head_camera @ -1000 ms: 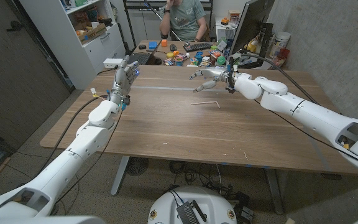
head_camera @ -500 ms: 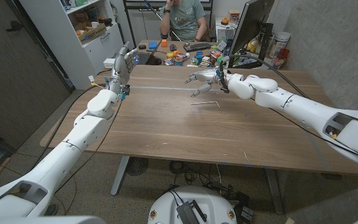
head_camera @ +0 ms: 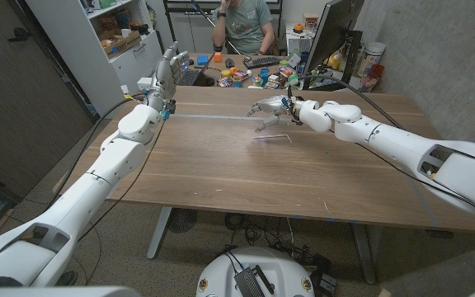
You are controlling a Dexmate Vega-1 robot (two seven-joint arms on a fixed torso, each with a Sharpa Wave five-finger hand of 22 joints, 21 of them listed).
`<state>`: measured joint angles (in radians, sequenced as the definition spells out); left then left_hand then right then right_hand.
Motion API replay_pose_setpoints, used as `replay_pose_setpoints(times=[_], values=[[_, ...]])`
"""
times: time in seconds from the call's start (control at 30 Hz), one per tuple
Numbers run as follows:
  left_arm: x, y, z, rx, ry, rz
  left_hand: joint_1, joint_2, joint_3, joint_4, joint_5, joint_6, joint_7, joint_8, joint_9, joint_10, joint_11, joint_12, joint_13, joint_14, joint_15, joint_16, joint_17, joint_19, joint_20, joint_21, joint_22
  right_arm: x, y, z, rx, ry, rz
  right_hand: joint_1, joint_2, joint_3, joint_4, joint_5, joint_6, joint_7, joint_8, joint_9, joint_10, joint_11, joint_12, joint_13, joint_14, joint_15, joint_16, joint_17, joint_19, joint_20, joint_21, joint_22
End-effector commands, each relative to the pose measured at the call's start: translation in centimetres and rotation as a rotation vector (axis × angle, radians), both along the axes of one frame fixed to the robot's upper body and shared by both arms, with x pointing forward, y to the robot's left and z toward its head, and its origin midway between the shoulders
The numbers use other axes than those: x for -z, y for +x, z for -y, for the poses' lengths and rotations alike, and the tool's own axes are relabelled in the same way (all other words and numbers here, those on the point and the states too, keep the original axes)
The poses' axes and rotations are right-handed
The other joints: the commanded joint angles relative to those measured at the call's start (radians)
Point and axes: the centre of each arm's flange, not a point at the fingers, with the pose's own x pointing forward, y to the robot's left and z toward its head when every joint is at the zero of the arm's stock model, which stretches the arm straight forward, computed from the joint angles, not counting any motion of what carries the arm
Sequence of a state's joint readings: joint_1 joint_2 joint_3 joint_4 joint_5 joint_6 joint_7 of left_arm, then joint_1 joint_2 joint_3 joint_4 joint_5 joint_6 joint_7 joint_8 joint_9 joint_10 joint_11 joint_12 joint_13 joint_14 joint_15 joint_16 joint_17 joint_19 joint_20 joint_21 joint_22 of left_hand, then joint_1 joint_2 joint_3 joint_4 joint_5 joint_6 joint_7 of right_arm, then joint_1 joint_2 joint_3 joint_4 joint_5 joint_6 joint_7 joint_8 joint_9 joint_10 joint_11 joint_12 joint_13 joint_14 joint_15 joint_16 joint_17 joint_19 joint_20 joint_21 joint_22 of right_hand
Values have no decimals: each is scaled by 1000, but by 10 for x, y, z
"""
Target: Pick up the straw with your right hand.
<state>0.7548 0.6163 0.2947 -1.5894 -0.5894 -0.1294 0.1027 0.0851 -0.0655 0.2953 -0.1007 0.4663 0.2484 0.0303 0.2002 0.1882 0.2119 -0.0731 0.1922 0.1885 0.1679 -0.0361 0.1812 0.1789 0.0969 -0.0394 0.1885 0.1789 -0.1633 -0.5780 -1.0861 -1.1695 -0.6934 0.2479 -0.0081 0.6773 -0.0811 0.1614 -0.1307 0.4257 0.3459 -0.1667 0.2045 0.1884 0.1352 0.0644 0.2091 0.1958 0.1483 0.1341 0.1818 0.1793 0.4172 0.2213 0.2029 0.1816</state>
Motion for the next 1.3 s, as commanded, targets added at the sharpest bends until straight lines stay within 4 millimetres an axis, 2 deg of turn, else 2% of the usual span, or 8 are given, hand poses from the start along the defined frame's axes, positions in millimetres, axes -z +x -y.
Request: replay_pose_setpoints(times=[0.03,0.33,0.43,0.57,0.7,0.9,1.3], values=[[-12,11,6,41,39,13,9,6,5,0,2,6,5,7,5,-1,3,7,2,-7,-20,5,2,-8,-2,0,4,11,19,12,120,15,-43,11,13,-6,2,15,14,3,5,4,-2,1,2,3,-3,4,0,2,-9,-1,-4,1],[-15,13,10,41,49,17,11,8,5,-2,0,9,5,8,5,0,1,8,2,-9,-20,5,2,-13,4,1,4,25,22,22,163,50,-133,12,15,-22,7,34,27,15,5,3,-23,9,-3,2,-23,5,-4,2,-23,0,-10,1],[-16,13,12,44,51,19,12,8,5,-2,0,9,4,8,5,1,1,8,2,-9,-20,5,2,-14,6,1,4,27,24,22,167,64,-167,-4,4,-43,16,35,26,29,1,2,-40,17,-6,2,-40,9,-6,2,-36,0,-13,1],[-17,12,15,38,51,26,12,9,5,-2,-1,10,4,8,5,0,2,8,2,-9,-20,6,2,-16,8,1,4,26,26,23,159,80,-166,-25,-22,-76,22,25,-2,36,-11,2,-66,14,-10,2,-66,8,-8,2,-55,-1,-17,1],[-17,11,17,36,52,26,13,9,5,-3,-2,11,4,8,5,1,2,9,2,-9,-21,6,2,-18,11,1,4,23,28,26,145,91,-160,-29,-37,-95,22,11,-4,27,-9,2,-62,7,-5,2,-67,1,-3,2,-66,-1,-18,1],[-17,11,21,34,51,24,13,9,5,-3,-3,15,5,9,5,1,2,9,2,-10,-21,6,3,-20,12,2,5,21,31,33,141,113,-155,-19,-27,-102,22,1,17,25,0,2,-49,8,4,2,-53,-2,5,2,-69,-1,-14,2],[-22,9,28,20,64,34,13,10,4,-3,-5,15,6,9,6,-2,0,8,2,-12,-20,6,3,-25,16,2,5,33,37,50,131,149,-148,17,10,-101,18,11,61,19,12,2,-13,9,19,1,-25,-10,12,2,-56,-2,-5,3]])
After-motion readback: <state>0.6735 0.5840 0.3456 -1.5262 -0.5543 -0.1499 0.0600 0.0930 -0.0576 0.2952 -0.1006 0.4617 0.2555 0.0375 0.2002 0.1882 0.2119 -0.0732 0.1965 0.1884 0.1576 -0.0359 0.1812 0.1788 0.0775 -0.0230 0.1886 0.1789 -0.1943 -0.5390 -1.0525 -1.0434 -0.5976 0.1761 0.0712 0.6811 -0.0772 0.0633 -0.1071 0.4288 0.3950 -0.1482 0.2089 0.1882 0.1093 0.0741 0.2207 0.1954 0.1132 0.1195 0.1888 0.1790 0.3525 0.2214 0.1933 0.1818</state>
